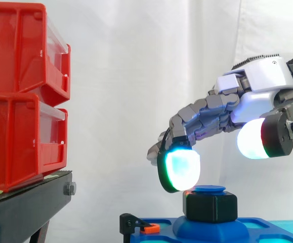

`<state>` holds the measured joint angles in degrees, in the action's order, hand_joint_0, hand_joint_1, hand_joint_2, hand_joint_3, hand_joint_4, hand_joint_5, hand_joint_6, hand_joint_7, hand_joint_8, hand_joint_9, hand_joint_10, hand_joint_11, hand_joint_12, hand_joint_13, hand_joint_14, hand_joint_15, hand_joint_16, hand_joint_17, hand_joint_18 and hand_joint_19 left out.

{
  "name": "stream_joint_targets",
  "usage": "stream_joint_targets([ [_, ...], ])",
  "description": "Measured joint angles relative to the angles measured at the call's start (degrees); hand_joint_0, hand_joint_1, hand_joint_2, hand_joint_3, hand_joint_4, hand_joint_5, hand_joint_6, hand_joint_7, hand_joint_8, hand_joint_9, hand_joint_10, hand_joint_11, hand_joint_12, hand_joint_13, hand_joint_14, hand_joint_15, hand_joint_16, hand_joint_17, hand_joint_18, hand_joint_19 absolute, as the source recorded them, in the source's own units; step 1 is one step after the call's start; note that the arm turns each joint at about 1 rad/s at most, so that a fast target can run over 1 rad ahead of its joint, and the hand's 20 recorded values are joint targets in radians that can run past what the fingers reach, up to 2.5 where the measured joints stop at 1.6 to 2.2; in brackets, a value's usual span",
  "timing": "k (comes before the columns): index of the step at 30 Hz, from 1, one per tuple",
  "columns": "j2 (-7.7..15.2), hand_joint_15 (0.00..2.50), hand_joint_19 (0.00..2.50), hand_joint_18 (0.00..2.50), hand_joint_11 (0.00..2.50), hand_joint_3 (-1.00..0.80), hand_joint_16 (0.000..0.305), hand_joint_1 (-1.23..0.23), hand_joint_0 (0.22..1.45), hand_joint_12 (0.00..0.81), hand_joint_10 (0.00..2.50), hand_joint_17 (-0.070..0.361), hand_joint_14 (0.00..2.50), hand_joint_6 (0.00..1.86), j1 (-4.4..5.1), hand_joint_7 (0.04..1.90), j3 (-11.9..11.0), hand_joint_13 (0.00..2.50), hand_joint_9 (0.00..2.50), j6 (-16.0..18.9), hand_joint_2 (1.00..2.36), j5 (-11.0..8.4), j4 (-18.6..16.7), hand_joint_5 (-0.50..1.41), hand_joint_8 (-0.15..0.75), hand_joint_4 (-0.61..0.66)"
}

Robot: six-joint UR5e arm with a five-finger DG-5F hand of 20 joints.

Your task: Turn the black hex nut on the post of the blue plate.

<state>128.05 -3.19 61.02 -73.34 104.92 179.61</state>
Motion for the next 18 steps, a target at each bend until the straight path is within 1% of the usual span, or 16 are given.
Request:
stream_joint_targets([
  [5, 0.0, 0.01, 0.00, 0.01, 0.07, -0.50, 0.058, -0.64, 0.43, 0.365, 0.00, 0.131, 0.00, 0.50, 0.16, 1.13, -1.4, 0.25, 0.34, 0.1, 1.00, -0.10, 0.7, -0.19, 0.251, 0.21],
  [11, 0.0, 0.00, 0.00, 0.02, 0.07, -0.50, 0.057, -0.73, 0.43, 0.361, 0.00, 0.129, 0.00, 0.50, 0.47, 1.10, -3.0, 0.26, 0.35, 0.1, 1.00, -0.42, 2.3, -0.19, 0.247, 0.21],
  [15, 0.0, 0.01, 0.00, 0.04, 0.07, -0.50, 0.057, -0.78, 0.43, 0.362, 0.00, 0.129, 0.00, 0.50, 0.80, 1.08, -3.2, 0.28, 0.35, -0.1, 1.00, -1.47, 2.2, -0.20, 0.242, 0.20],
  [18, 0.0, 0.02, 0.00, 0.06, 0.07, -0.50, 0.057, -0.82, 0.43, 0.361, 0.00, 0.129, 0.00, 0.50, 1.34, 1.03, -3.1, 0.29, 0.31, -0.3, 1.00, -2.63, 1.9, -0.20, 0.237, 0.20],
])
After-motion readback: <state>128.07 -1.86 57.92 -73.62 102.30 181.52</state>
